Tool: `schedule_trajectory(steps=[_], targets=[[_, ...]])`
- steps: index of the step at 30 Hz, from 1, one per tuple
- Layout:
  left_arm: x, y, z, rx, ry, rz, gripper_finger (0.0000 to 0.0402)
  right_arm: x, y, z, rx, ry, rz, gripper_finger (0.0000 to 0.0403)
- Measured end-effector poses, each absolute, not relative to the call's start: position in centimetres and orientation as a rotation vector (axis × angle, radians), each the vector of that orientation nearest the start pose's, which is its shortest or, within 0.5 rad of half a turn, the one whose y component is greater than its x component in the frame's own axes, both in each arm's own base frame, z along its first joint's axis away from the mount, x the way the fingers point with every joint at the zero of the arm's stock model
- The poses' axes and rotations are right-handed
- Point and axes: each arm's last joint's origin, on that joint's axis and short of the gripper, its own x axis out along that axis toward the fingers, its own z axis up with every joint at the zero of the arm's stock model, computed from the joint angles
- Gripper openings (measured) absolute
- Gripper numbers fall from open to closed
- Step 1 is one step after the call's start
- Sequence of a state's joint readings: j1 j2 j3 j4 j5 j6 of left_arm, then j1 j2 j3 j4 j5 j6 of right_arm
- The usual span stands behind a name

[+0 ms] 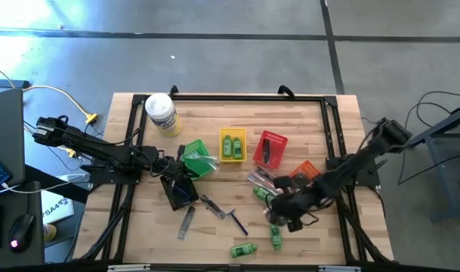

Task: Pick & Place Travel size toiletries
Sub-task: Put the black hairbrush into the orange bin

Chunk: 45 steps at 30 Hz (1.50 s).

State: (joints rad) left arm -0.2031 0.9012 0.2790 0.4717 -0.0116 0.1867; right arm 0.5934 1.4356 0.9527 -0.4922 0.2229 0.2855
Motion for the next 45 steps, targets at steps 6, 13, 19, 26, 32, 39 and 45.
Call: schedule_trajectory(steps=[6, 13, 19, 26, 32, 39, 45], targets=[[18.2, -3.7, 20.2, 0.202, 0.132, -0.205, 0.0, 20.8, 13.3, 27.1, -0.111, 0.629, 0.26, 0.0003], [18.2, -3.7, 20.2, 0.202, 0.131, -0.205, 0.0, 16.0, 10.2, 28.0, -0.043, 0.257, 0.354, 0.0003], [18.2, -3.7, 20.2, 0.202, 0.135, -0.205, 0.0, 13.5, 8.5, 25.4, -0.031, 0.121, 0.363, 0.0003], [18.2, -3.7, 20.1, 0.202, 0.137, -0.205, 0.0, 11.6, 7.1, 22.8, 0.014, 0.035, 0.349, 0.0003], [18.2, -3.7, 20.1, 0.202, 0.138, -0.206, 0.0, 11.0, 6.7, 22.1, 0.033, 0.008, 0.339, 0.0003], [18.2, -3.7, 20.1, 0.219, 0.137, -0.206, 0.0, 11.1, 6.6, 22.2, 0.09, 0.033, 0.295, 0.0003], [18.2, -3.7, 20.1, 0.222, 0.141, -0.207, 0.0, 10.8, 5.7, 24.0, 0.065, 0.278, 0.072, 0.0003]])
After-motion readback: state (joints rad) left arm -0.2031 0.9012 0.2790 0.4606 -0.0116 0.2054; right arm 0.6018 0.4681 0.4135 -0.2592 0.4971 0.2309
